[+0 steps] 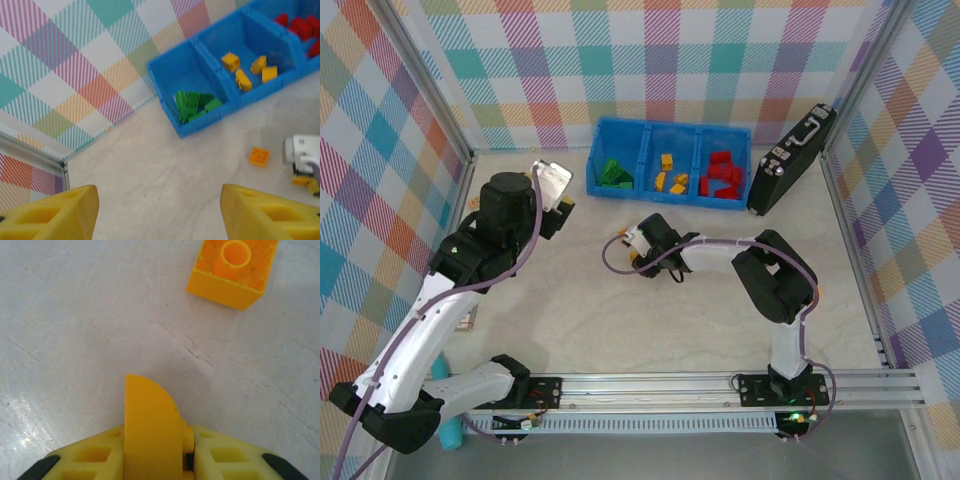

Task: Sort the legos into containers by color
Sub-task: Pick up the lego from the center of the table, then place the lego in the container.

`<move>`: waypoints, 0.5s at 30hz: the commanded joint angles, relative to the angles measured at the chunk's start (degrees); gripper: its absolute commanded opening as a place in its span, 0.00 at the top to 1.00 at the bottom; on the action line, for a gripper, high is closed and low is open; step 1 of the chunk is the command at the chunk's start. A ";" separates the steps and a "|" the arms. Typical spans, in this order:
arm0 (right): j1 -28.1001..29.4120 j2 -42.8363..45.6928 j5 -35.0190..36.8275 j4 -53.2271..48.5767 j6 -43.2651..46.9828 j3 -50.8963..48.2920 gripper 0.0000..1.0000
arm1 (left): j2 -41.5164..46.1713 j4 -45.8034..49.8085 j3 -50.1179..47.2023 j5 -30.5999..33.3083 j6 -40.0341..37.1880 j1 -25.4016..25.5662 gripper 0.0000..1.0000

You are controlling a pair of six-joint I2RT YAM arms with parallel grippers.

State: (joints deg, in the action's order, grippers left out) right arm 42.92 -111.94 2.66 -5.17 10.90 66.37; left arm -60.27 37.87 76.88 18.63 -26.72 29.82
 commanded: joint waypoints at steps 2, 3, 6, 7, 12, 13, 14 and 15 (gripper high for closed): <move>-2.48 0.53 1.80 -3.22 0.42 1.19 0.72 | 1.32 2.33 -1.74 0.25 -1.94 -1.16 0.34; -3.38 1.32 1.50 -3.56 0.54 1.53 0.72 | 1.53 2.74 -2.20 -0.88 -2.31 -1.30 0.34; -6.42 3.65 0.24 -5.04 0.88 3.76 0.74 | 1.82 3.47 -4.25 -2.75 -2.55 -1.43 0.34; -7.34 4.29 0.01 -5.32 1.36 4.50 0.74 | 1.75 3.69 -4.94 -2.95 -2.48 -1.44 0.34; -12.38 5.34 -0.38 -6.54 4.84 11.71 0.74 | 1.91 2.52 -10.18 -7.31 -2.36 -1.57 0.30; -13.22 4.90 -0.61 -6.69 5.42 13.31 0.74 | 1.82 1.97 -11.14 -8.49 -2.32 -1.53 0.30; -14.28 4.04 -0.42 -6.77 5.85 15.49 0.74 | 1.64 0.97 -12.41 -9.49 -2.28 -1.52 0.29; -15.26 3.03 -0.26 -6.82 6.26 17.62 0.74 | 1.29 0.05 -13.39 -10.48 -2.17 -1.60 0.28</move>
State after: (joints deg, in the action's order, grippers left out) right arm 29.39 -109.65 2.83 -11.40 14.46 79.18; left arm -59.09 39.53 65.65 12.53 -28.58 28.77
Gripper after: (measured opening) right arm 0.271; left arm 0.715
